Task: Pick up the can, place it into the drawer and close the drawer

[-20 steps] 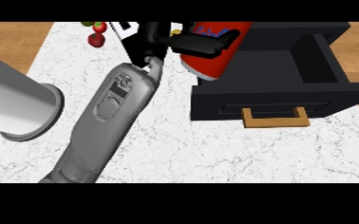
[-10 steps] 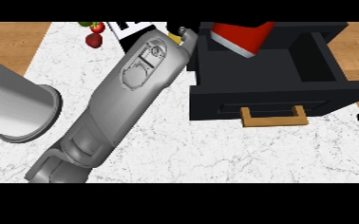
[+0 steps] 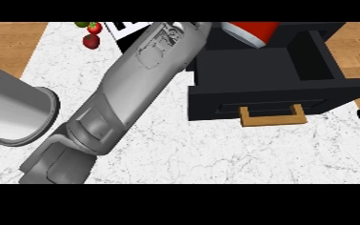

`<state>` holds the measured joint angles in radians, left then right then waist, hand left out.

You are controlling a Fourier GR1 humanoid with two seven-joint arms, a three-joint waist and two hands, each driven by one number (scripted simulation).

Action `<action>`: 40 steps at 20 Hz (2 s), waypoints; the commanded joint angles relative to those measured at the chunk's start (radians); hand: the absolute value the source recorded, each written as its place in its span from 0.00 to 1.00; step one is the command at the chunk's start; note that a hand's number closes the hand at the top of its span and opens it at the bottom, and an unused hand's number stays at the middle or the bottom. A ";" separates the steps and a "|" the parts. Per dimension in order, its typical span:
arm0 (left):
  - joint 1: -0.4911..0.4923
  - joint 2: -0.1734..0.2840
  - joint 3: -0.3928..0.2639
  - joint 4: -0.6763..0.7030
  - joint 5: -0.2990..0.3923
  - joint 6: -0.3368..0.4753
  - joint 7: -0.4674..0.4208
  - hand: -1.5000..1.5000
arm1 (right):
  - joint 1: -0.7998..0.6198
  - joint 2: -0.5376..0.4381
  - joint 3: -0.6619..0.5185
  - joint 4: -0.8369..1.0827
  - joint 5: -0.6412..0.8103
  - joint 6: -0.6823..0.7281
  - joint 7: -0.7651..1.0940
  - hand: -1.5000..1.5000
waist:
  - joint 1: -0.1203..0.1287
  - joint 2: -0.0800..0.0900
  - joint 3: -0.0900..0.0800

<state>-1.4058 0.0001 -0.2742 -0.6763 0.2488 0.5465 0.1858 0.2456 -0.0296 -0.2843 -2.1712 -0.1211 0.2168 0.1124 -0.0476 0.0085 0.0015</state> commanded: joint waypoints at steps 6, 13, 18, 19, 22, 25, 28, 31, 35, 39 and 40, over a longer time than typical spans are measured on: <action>-0.059 0.000 -0.105 0.164 0.128 0.038 -0.082 1.00 | -0.005 -0.007 -0.005 0.059 0.021 0.021 -0.058 0.00 | -0.032 0.007 0.001; -0.081 0.000 -0.166 0.239 0.184 0.063 -0.128 1.00 | -0.129 -0.018 0.040 0.034 0.051 -0.034 0.066 0.00 | -0.045 0.014 0.001; -0.095 0.000 -0.221 0.273 0.205 0.094 -0.147 1.00 | -0.100 0.007 0.061 0.064 0.079 -0.026 0.005 0.00 | -0.062 0.018 0.002; -0.048 0.000 -0.235 0.243 0.225 0.087 -0.171 1.00 | -0.081 0.023 0.067 0.033 0.093 -0.042 0.010 0.00 | -0.053 0.013 0.001; -0.082 0.000 -0.245 0.297 0.222 0.084 -0.178 1.00 | -0.085 0.012 0.058 0.070 0.078 -0.022 -0.016 0.00 | -0.053 0.017 0.002; -0.089 0.000 -0.274 0.310 0.229 0.081 -0.173 1.00 | -0.119 -0.015 0.034 0.059 0.047 -0.020 0.019 0.00 | -0.054 0.015 0.001; -0.057 0.000 -0.297 0.325 0.230 0.116 -0.231 1.00 | -0.136 -0.018 0.036 0.075 0.048 -0.019 0.011 0.00 | -0.079 0.026 0.002; -0.046 0.000 -0.325 0.314 0.251 0.145 -0.196 0.00 | -0.116 -0.029 0.035 0.044 0.044 -0.007 0.027 0.00 | -0.077 0.018 0.001; -0.047 0.000 -0.332 0.339 0.266 0.181 -0.217 0.00 | -0.182 -0.039 0.034 0.087 0.046 -0.016 0.020 0.00 | -0.093 0.030 0.002; -0.020 0.000 -0.339 0.342 0.284 0.189 -0.252 0.00 | -0.142 -0.005 0.068 0.004 0.042 -0.031 0.069 0.00 | -0.079 0.022 0.000; -0.019 0.000 -0.341 0.333 0.291 0.221 -0.262 0.00 | -0.160 -0.033 0.062 0.031 0.049 -0.013 0.063 0.00 | -0.098 0.029 0.001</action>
<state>-1.4282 0.0002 -0.6129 -0.3510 0.5230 0.7348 -0.0511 0.0957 -0.0521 -0.2347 -2.1237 -0.0743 0.1969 0.1530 -0.1345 0.0333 0.0027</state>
